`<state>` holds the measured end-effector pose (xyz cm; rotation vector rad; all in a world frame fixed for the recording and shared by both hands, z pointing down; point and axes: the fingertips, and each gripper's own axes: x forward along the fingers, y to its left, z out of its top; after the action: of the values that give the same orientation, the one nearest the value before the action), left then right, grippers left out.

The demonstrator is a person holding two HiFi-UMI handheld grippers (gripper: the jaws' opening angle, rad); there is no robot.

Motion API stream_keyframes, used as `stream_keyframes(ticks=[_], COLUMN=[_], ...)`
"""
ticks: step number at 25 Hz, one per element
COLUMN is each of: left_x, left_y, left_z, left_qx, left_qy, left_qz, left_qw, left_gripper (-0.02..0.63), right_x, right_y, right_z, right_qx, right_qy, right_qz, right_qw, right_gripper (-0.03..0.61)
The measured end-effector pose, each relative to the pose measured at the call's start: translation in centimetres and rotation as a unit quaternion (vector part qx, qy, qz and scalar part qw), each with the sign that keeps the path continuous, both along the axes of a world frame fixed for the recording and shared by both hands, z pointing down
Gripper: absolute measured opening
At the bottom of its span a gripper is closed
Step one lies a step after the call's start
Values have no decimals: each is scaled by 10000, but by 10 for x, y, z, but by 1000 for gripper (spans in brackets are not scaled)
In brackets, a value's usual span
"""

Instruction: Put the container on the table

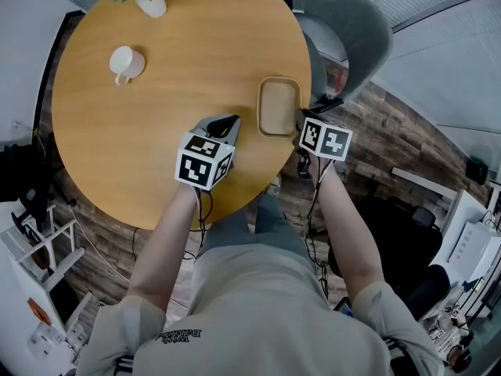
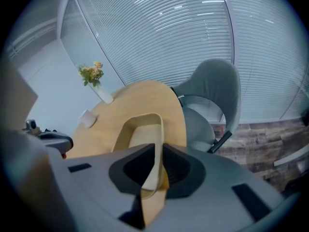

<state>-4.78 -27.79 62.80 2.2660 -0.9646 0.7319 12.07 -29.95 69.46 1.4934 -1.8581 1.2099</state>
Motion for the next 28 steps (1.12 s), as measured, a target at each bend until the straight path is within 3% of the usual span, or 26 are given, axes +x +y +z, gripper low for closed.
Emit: stream_keyframes(ticks=[5,16,20,28], left_x=[-4,-8,-7,-7], left_y=[-2,-9,-7,11], left_z=[-22,-113,-149,-219], left_qx=[202,1097,1443,2171], left_qy=[-14,200,309,395], left_qz=[-111,-247,-232,-179], left_qw=[9997,9935,9888,9752], left_gripper=[21,21,21,21], right_x=[0,-2,-2,-7], right_y=[-6,-8,2,36], right_z=[-38,-151,-201,-298], right_qx=[427,1542,1919,2893], right_qy=[19,-249,-579,-723], right_qz=[-119,-212,-135,-416], right_qw=[9990,9875,9796,9536], right_gripper=[35,35,35,34])
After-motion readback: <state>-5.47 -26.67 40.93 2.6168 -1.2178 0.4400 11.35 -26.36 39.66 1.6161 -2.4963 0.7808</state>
